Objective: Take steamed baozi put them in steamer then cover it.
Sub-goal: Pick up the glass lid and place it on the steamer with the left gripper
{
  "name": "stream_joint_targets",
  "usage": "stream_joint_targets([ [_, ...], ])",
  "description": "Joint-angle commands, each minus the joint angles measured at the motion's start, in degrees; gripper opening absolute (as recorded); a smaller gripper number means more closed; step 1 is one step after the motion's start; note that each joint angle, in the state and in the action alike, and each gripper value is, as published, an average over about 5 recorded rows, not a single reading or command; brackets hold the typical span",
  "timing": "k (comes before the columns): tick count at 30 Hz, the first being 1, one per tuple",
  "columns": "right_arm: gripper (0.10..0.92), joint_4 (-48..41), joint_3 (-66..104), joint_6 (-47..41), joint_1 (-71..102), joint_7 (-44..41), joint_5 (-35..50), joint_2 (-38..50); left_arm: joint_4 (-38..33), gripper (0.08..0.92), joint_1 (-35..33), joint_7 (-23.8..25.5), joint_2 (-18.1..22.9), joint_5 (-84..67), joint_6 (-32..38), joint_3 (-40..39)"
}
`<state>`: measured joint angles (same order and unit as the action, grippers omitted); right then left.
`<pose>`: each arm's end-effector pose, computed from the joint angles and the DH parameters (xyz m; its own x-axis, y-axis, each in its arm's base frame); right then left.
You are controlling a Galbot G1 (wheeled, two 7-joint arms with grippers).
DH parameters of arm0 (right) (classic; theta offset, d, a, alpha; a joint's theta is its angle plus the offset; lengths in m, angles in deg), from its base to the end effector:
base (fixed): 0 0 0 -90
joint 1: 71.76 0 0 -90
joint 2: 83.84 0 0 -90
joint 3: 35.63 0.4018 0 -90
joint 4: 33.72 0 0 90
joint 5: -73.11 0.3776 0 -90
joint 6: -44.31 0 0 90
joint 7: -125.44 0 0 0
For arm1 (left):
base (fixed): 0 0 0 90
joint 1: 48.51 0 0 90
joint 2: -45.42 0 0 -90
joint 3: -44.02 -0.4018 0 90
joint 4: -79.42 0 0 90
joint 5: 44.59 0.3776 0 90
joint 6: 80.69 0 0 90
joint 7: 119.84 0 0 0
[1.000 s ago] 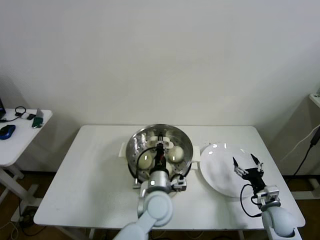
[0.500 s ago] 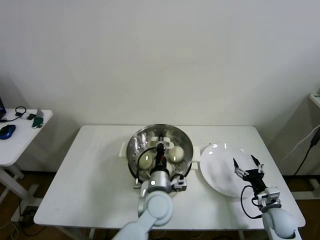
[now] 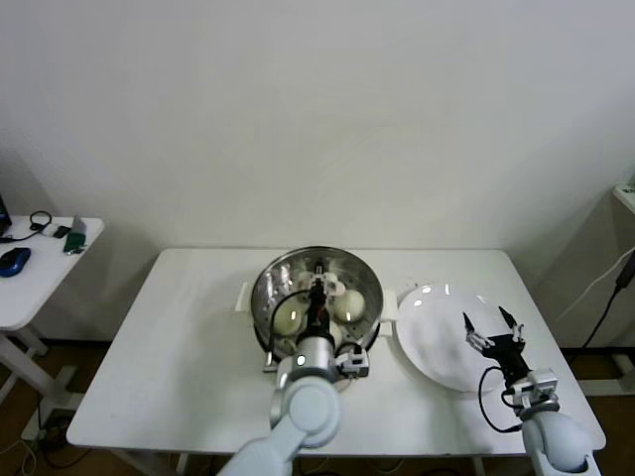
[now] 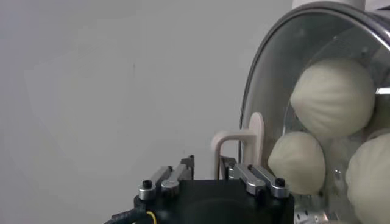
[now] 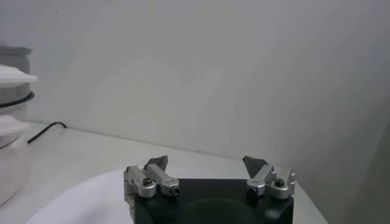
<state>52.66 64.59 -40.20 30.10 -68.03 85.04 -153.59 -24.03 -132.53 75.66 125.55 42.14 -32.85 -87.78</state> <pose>0.2856 -0.2101 -0.4444 -0.9879 -0.0573 0.1443 -0.0784 0.9864 -0.1446 0.3089 -0.1873 -0.3208 -0.9994 0.0174 0.0302 0.0306 0.0242 0.9992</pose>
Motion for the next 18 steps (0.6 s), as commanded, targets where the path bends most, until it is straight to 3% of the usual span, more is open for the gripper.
stream_joint_targets([
  [1, 0.823, 0.01, 0.05, -0.52, -0.01, -0.39, 0.99, 0.24, -5.82, 0.360, -0.14, 0.42, -3.19, -3.27, -2.56, -0.03],
  [12, 0.823, -0.34, -0.14, -0.73, -0.35, -0.75, 0.78, 0.50, -13.07, 0.698, -5.21, -0.86, -7.88, -8.51, -2.79, 0.62],
  [18, 0.823, -0.56, -0.23, -0.68, -0.39, -0.88, 0.37, 0.54, -17.47, 0.815, -8.40, -3.15, -10.76, -12.63, -1.86, 2.55],
])
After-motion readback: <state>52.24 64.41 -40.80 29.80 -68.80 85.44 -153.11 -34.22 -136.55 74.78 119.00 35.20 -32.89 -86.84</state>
